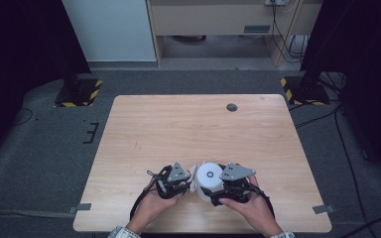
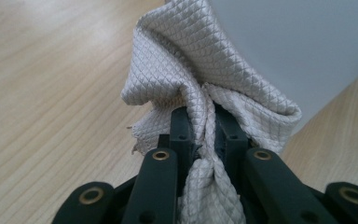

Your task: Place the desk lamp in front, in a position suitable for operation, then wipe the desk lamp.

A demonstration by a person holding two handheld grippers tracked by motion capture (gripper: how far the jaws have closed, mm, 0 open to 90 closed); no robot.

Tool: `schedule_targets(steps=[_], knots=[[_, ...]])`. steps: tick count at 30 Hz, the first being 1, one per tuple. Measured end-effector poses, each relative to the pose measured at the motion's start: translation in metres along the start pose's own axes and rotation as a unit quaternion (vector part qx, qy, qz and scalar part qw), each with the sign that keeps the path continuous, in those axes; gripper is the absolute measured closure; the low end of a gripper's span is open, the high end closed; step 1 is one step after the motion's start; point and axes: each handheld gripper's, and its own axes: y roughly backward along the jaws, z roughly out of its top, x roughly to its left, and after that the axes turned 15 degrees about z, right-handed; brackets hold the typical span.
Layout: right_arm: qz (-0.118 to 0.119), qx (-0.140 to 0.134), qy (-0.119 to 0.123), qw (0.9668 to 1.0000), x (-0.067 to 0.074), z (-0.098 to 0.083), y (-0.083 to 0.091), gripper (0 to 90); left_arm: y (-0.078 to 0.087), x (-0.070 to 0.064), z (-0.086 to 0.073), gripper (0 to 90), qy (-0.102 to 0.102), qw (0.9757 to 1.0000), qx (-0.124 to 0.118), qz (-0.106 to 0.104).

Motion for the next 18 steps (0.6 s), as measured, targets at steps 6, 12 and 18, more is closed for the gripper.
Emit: schedule_targets(steps=[6,12,18], knots=[[-0.002,-0.002,-0.001,1.0000,0.000,0.000,0.000,9.1,0.017,0.005,0.010,79.1,0.027,0.9985,-0.048,0.001],[-0.001,0.000,-0.001,1.0000,0.000,0.000,0.000,9.1,0.011,0.003,0.005,79.0,0.021,0.9994,-0.027,-0.005],[-0.001,0.000,-0.001,1.0000,-0.001,0.000,0.000,9.1,0.018,0.005,0.009,79.0,0.035,0.9983,-0.046,-0.005]])
